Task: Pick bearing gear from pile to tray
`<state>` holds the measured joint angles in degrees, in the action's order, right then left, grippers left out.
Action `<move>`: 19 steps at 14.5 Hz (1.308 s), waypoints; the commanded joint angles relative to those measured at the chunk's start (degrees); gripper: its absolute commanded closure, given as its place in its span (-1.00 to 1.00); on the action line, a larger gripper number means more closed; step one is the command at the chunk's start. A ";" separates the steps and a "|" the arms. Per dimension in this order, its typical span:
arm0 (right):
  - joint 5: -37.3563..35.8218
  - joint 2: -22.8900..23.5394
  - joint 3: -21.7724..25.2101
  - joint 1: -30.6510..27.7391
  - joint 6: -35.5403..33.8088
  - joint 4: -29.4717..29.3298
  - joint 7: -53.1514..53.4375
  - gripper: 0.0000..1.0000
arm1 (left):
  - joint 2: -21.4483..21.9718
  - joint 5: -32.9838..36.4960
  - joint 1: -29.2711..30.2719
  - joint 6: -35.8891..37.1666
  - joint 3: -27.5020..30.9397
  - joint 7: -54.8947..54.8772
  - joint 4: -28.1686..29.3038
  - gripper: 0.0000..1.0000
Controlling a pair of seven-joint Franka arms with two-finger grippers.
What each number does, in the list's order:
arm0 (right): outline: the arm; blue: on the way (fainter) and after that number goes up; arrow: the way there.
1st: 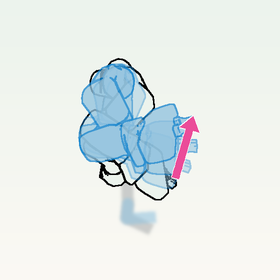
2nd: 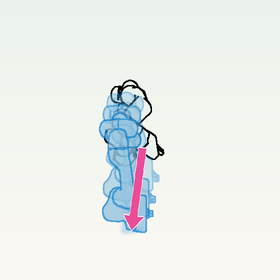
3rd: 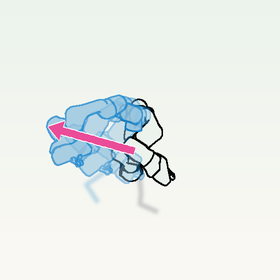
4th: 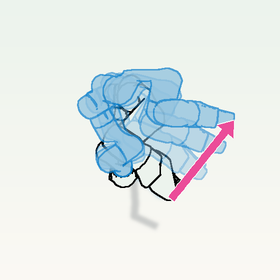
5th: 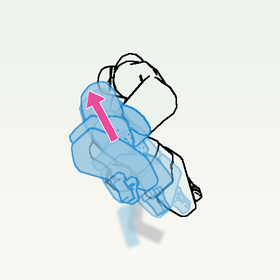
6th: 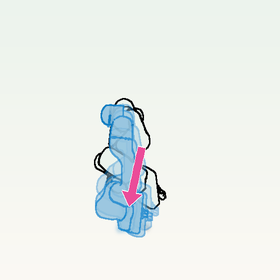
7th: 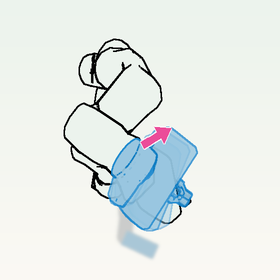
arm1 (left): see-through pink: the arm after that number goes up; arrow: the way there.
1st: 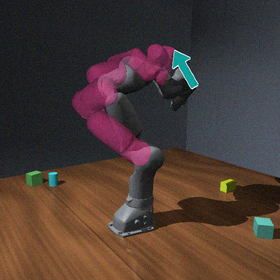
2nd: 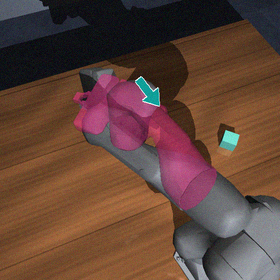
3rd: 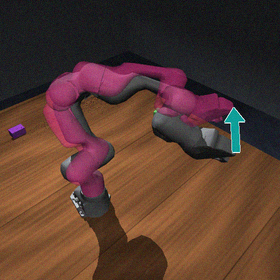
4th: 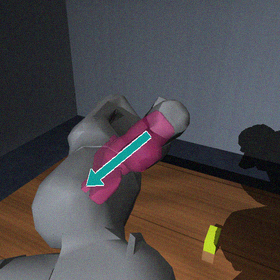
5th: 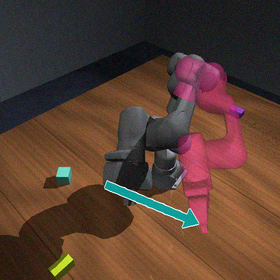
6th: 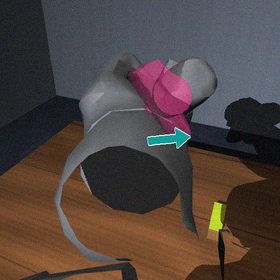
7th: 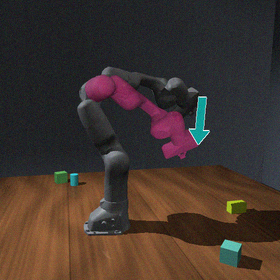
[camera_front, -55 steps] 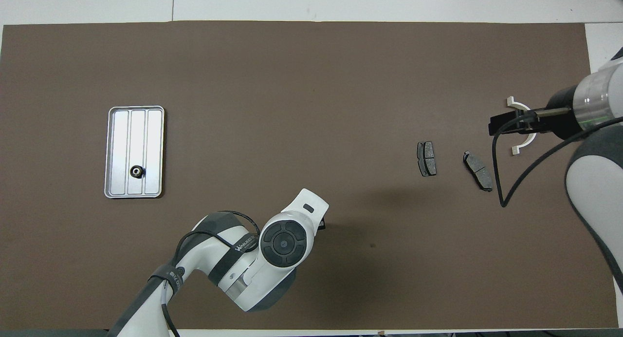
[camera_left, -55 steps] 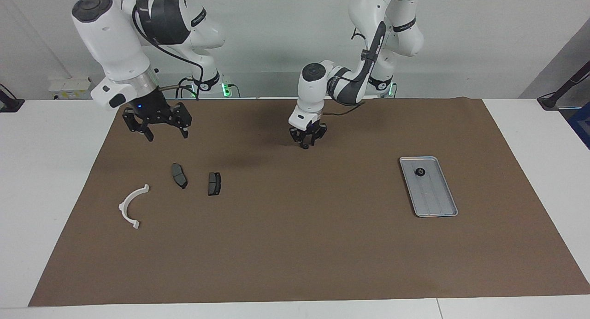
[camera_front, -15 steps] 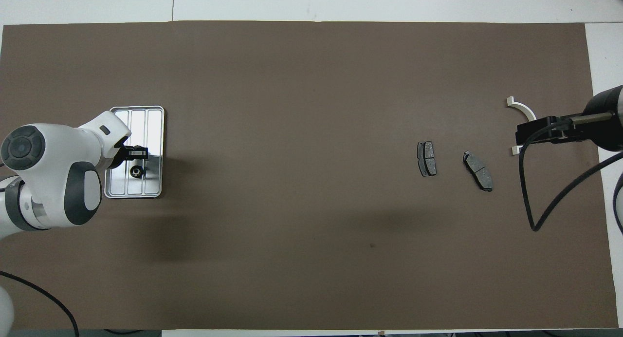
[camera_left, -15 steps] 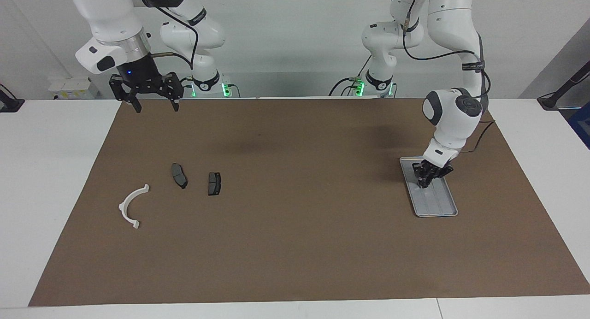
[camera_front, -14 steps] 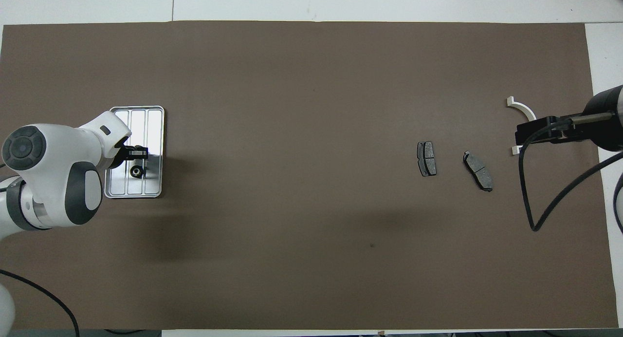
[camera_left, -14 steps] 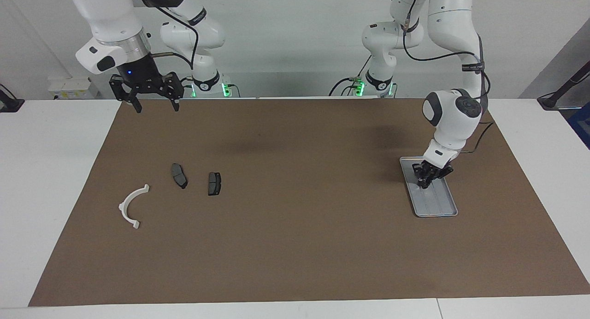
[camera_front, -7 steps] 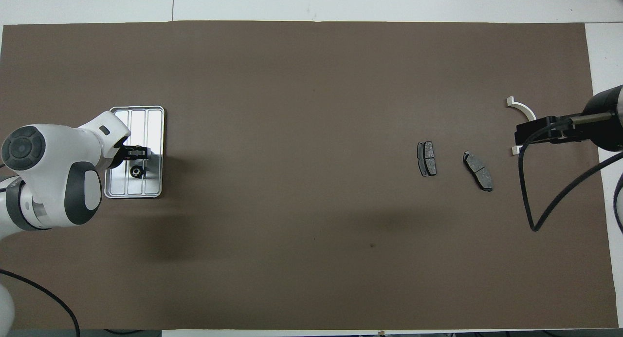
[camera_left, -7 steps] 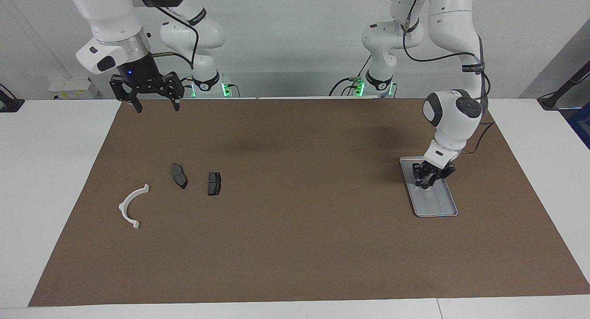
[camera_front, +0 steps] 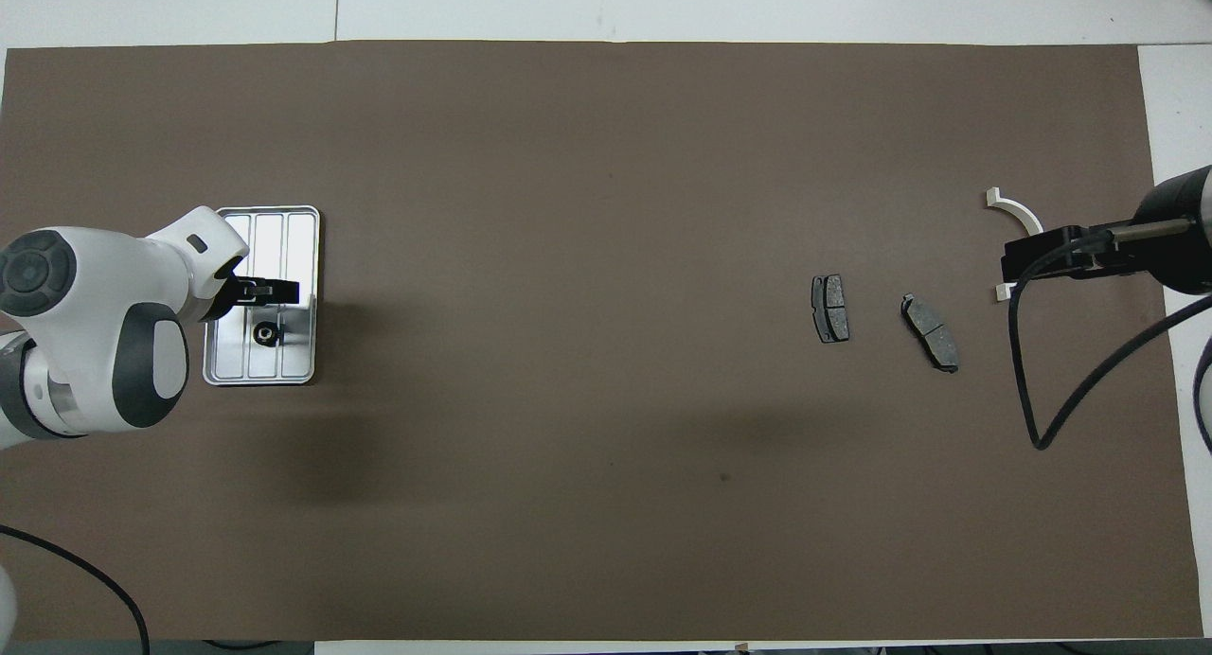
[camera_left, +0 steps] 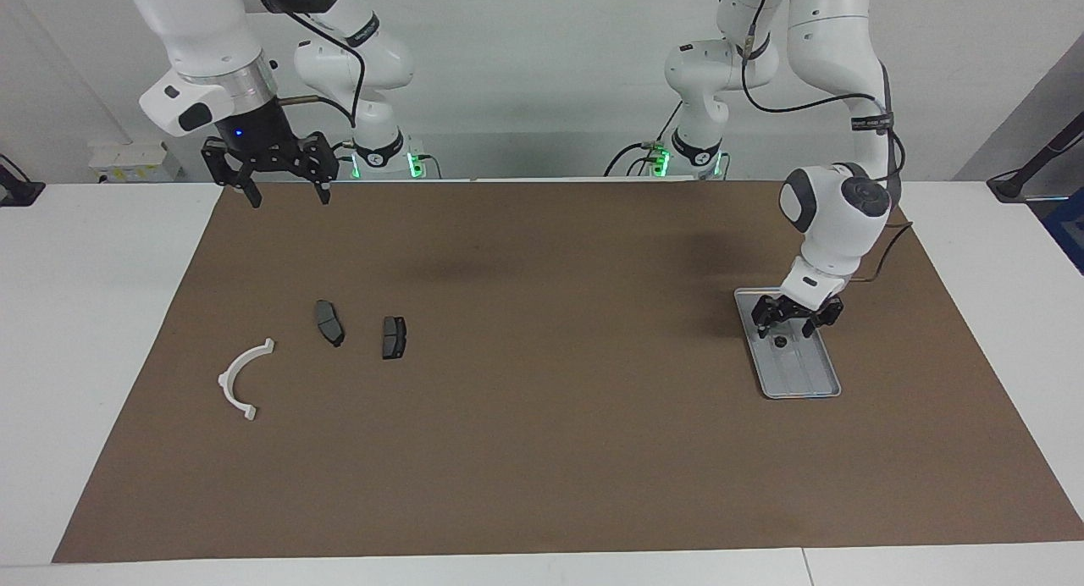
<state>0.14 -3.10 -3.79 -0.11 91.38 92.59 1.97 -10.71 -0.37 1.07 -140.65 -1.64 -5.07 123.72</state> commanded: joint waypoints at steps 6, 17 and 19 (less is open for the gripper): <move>1.00 0.55 -0.25 -0.33 0.73 -0.22 1.02 -1.00 | 19.11 -1.13 0.51 18.72 -0.38 4.97 -2.25 -0.94; 0.91 0.81 -0.34 -0.42 0.38 -0.40 1.02 -1.00 | 18.55 -3.06 0.43 44.32 -0.38 9.56 -22.89 -1.00; 0.91 0.81 -0.34 -0.42 0.38 -0.40 1.02 -1.00 | 15.21 -2.80 -0.01 46.77 -0.47 9.56 -26.93 -1.00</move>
<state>0.14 -1.89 -3.79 -0.11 91.38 92.19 1.97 8.98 -2.18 1.07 -97.70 -1.90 3.91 102.75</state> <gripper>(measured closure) 0.000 0.000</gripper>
